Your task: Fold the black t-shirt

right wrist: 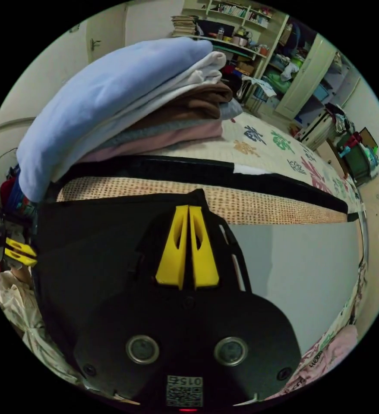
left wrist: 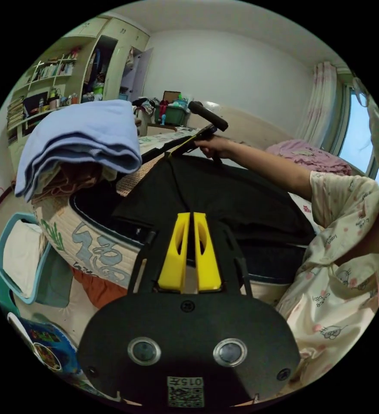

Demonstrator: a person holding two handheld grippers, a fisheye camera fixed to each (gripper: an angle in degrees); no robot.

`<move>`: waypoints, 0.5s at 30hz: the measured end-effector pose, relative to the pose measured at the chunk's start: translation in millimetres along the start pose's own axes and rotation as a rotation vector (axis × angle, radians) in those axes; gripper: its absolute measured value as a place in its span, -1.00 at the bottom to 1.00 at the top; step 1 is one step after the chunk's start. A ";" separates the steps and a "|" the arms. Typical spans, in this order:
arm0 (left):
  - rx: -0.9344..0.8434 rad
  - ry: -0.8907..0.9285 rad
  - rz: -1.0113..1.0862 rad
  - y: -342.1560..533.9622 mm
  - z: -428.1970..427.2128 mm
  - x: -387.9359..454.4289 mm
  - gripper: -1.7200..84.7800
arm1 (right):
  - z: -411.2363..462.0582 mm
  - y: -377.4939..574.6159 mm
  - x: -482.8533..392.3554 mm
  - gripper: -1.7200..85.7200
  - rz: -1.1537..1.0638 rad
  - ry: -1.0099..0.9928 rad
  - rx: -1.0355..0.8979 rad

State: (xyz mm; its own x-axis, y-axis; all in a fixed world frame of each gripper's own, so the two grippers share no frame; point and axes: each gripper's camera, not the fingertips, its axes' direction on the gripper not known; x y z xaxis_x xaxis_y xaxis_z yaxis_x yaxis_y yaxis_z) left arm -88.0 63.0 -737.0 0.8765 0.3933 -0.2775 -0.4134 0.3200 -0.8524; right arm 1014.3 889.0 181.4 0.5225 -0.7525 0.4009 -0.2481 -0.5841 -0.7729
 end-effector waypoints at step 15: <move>-0.010 -0.229 -0.189 12.1 -6.1 -50.3 -0.74 | -17.5 2.7 13.7 -0.70 0.083 -0.088 -0.051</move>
State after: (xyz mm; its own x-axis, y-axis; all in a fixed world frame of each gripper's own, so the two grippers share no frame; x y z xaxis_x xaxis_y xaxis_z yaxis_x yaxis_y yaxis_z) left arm -135.6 41.8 -736.1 0.8586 0.5126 -0.0073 -0.2450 0.3977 -0.8842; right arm 1006.5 871.8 193.5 0.5675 -0.7705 0.2903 -0.3337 -0.5376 -0.7744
